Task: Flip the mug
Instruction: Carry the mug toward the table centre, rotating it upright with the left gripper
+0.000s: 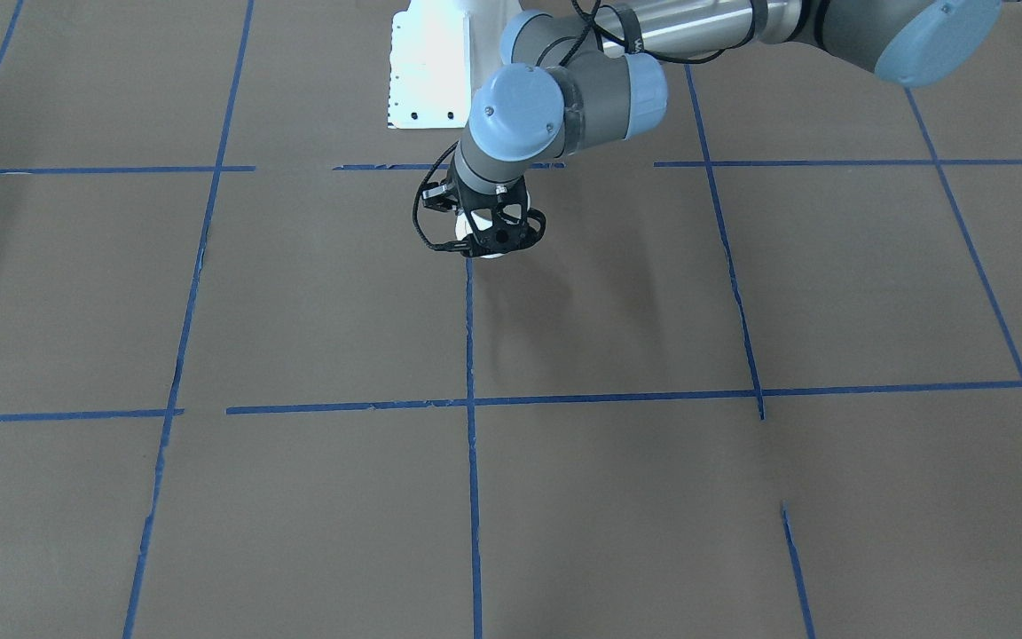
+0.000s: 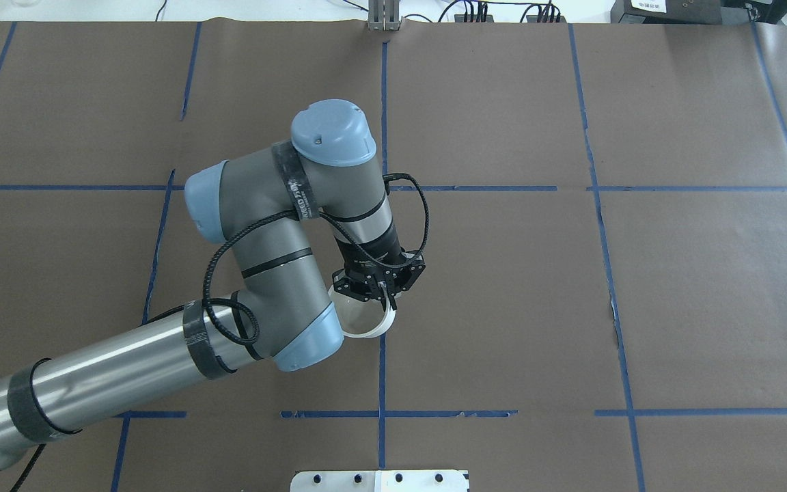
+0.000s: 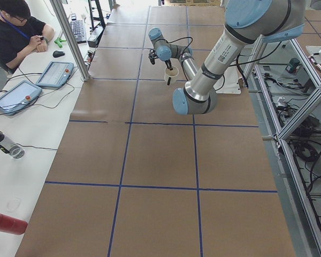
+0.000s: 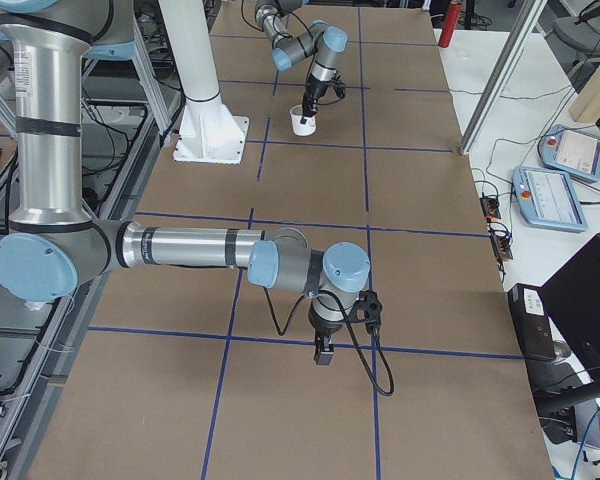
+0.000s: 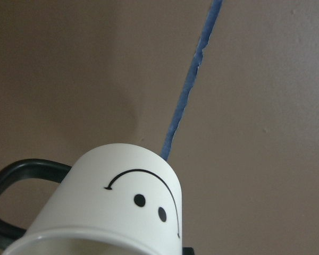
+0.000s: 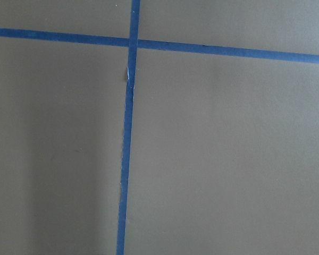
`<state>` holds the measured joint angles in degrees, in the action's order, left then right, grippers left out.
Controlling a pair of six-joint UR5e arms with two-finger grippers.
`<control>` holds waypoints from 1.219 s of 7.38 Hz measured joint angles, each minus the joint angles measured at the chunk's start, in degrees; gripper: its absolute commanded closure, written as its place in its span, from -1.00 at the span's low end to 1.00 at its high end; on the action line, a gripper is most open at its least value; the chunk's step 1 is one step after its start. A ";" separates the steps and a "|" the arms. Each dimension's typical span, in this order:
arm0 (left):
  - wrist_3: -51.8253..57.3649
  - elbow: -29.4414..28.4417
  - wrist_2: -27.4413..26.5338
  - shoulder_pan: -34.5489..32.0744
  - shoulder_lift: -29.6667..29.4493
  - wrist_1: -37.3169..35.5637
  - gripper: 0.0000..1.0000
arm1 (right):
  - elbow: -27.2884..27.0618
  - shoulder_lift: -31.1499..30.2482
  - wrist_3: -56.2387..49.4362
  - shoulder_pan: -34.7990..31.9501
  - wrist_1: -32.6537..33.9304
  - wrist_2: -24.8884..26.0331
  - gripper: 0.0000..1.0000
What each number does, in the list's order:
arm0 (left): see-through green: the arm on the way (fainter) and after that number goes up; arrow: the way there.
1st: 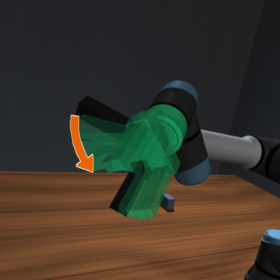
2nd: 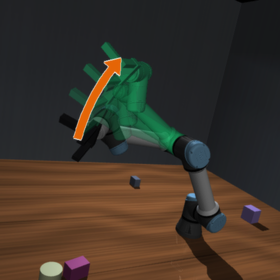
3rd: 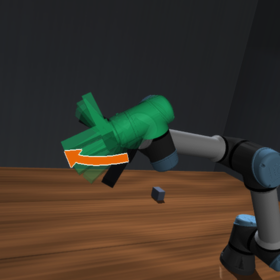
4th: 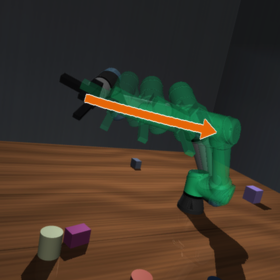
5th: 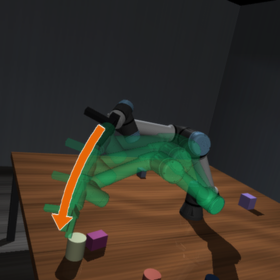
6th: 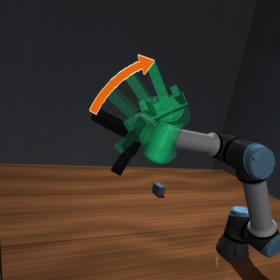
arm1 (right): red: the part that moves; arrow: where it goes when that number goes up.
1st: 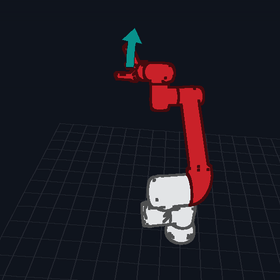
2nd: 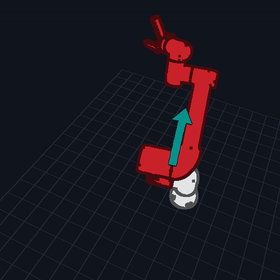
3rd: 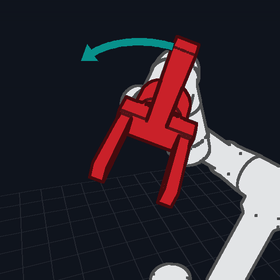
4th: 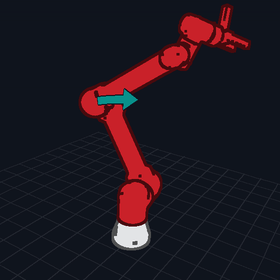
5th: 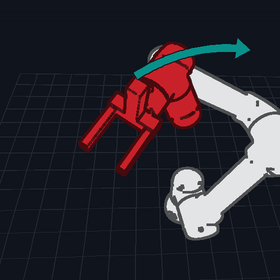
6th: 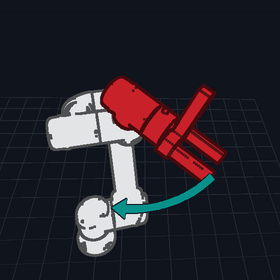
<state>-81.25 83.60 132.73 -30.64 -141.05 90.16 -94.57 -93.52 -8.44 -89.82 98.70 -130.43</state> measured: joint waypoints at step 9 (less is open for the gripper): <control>0.25 -3.37 -7.88 2.29 -2.72 -0.03 -1.00 | 0.00 0.00 0.00 0.00 0.00 0.00 -1.00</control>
<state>-81.00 80.22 124.84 -28.36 -143.78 90.12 -94.57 -93.52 -8.44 -89.82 98.70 -130.43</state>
